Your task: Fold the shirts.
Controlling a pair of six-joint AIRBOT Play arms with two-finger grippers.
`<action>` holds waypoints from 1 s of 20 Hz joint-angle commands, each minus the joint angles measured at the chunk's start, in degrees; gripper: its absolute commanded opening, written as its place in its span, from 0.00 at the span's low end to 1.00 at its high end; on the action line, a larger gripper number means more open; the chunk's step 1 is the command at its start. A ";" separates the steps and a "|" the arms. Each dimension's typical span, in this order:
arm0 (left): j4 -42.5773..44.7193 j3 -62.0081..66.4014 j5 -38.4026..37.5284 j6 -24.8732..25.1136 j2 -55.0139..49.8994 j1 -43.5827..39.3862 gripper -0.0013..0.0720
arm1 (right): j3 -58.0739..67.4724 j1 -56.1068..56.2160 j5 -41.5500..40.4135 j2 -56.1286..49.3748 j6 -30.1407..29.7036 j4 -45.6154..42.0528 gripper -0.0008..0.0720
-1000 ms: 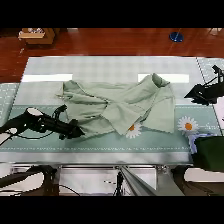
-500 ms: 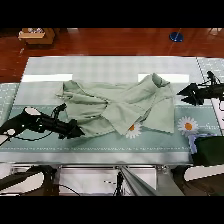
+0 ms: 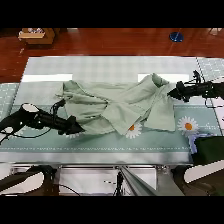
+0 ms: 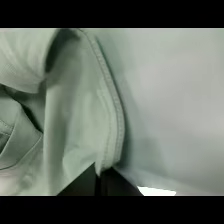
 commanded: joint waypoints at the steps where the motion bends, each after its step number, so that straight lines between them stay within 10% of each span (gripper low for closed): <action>1: -0.07 6.21 -3.54 1.57 3.65 2.51 0.06 | 2.82 -0.04 3.13 3.48 -1.86 3.96 0.04; 7: -5.05 29.66 -6.14 2.01 20.06 14.58 0.06 | 12.31 -1.81 9.79 23.91 -2.47 6.75 0.04; 20: -6.86 63.01 3.48 -0.94 33.68 27.65 0.06 | 26.43 -1.84 -2.60 56.63 7.76 9.57 0.04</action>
